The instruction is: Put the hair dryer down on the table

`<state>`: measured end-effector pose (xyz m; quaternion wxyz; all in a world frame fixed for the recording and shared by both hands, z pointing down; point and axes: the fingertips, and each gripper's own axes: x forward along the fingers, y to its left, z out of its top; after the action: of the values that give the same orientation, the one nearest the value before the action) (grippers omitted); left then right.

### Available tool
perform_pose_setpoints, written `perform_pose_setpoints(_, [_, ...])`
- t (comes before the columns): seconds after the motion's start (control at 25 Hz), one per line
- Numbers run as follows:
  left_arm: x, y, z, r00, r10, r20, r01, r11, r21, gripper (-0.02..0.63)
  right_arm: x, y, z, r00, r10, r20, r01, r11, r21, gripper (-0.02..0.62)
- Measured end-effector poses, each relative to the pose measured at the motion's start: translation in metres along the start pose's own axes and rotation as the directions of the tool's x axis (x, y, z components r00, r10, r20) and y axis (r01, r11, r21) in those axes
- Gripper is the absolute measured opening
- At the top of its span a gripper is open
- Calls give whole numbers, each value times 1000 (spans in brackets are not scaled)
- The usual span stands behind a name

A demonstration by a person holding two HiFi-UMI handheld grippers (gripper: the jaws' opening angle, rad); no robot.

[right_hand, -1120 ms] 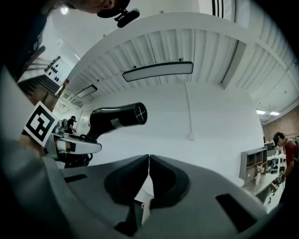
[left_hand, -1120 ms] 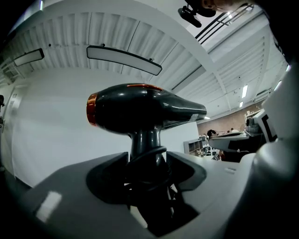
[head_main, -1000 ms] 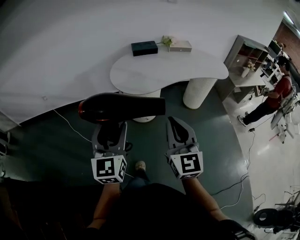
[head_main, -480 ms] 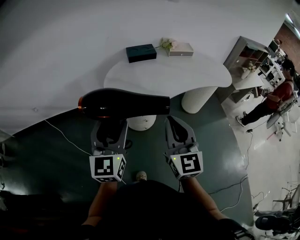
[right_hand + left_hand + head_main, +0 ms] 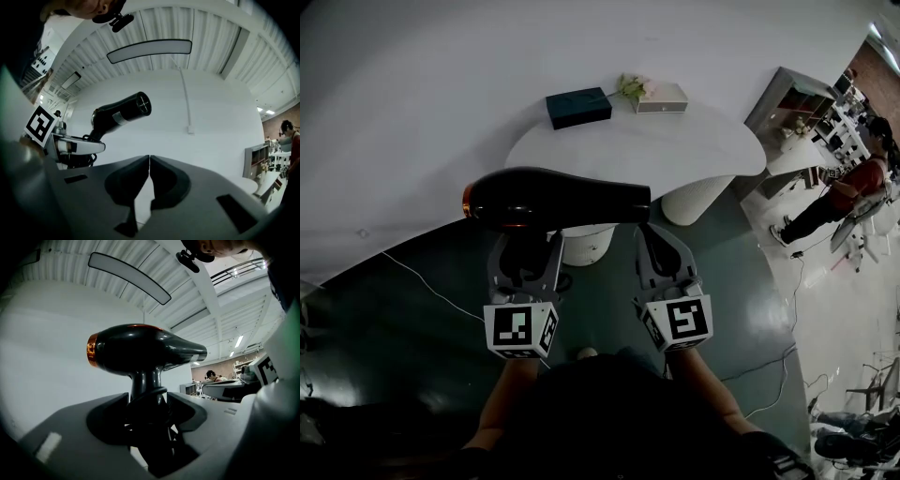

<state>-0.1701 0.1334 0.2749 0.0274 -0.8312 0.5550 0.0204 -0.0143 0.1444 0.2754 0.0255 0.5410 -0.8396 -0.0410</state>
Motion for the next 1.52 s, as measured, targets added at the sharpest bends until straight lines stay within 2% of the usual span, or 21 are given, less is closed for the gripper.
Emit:
perform_pose_setpoints(0.28, [11,7,-7,1000,4,-10,-5,999,-32,262,2,-11,-10,1000,-10,15,10,1000,-5,12])
perform_pose_setpoints(0.48, [19,9,-13,1000,13,-28,-14,1000,-25,262,15,-18,-14,999,-11,-46,11,1000,6,12])
perform_pose_setpoints(0.68, [94,23,-39,999,42,-34,-43,999,-24,262,92,-63,-32,998,52,29,-52,999,0,12])
perform_pose_setpoints(0.84, [145,38,-36,996,89,-21,-89,996,-26,262,148,-89,-35,993,114,24,-114,993,3,12])
perform_pose_setpoints(1.04, [209,54,-37,988,147,-40,-148,989,-20,262,217,-118,-36,980,196,-28,-196,981,-3,12])
perform_pose_setpoints(1.28, [273,70,-59,976,200,-84,-201,979,-15,262,287,-152,-52,955,294,-18,-295,955,-16,12])
perform_pose_setpoints(1.52, [314,79,-79,964,239,-113,-243,970,-21,262,332,-178,-74,938,345,-32,-345,939,5,12])
